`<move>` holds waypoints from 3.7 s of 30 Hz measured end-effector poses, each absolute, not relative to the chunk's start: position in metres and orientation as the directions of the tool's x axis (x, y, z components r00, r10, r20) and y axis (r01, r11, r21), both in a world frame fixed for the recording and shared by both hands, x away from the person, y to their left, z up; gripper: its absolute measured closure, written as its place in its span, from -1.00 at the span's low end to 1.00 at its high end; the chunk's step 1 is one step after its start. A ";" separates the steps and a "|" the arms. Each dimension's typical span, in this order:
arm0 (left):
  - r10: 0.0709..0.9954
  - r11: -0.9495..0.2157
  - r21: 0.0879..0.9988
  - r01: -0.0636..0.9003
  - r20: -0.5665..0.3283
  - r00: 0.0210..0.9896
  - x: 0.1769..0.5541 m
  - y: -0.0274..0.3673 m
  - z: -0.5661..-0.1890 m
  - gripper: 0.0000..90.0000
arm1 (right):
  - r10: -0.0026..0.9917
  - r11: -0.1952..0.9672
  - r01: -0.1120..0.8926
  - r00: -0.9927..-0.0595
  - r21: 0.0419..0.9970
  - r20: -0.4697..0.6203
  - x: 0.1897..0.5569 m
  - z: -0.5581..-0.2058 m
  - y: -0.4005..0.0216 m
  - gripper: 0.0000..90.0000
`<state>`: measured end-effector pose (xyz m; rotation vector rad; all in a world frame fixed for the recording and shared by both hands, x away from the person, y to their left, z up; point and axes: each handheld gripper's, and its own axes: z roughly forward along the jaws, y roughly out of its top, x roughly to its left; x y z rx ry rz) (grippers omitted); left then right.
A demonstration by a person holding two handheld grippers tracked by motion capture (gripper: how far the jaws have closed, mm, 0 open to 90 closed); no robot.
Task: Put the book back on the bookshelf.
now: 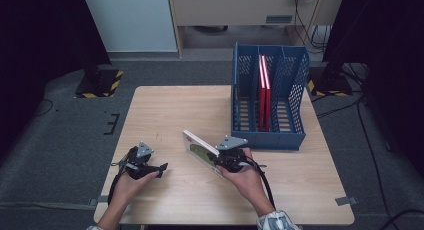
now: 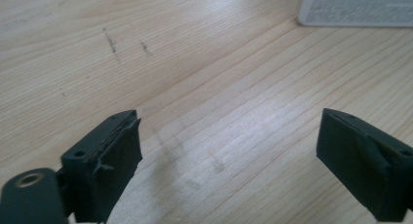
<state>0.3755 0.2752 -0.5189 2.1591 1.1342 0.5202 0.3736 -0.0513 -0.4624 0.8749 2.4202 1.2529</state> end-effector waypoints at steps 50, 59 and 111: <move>0.861 -0.411 0.654 0.635 0.049 0.507 0.381 0.286 -0.529 -0.90 | 0.696 0.366 0.396 -0.717 0.842 0.035 0.341 -0.452 -0.111 0.69; 0.862 -0.407 0.656 0.635 0.046 0.505 0.381 0.285 -0.529 -0.91 | 0.717 0.353 0.406 -0.697 0.843 0.035 0.323 -0.450 -0.139 0.69; 0.869 -0.376 0.669 0.641 0.016 0.494 0.381 0.286 -0.532 -0.93 | 0.876 0.184 0.443 -0.479 0.878 0.058 0.345 -0.353 -0.242 0.69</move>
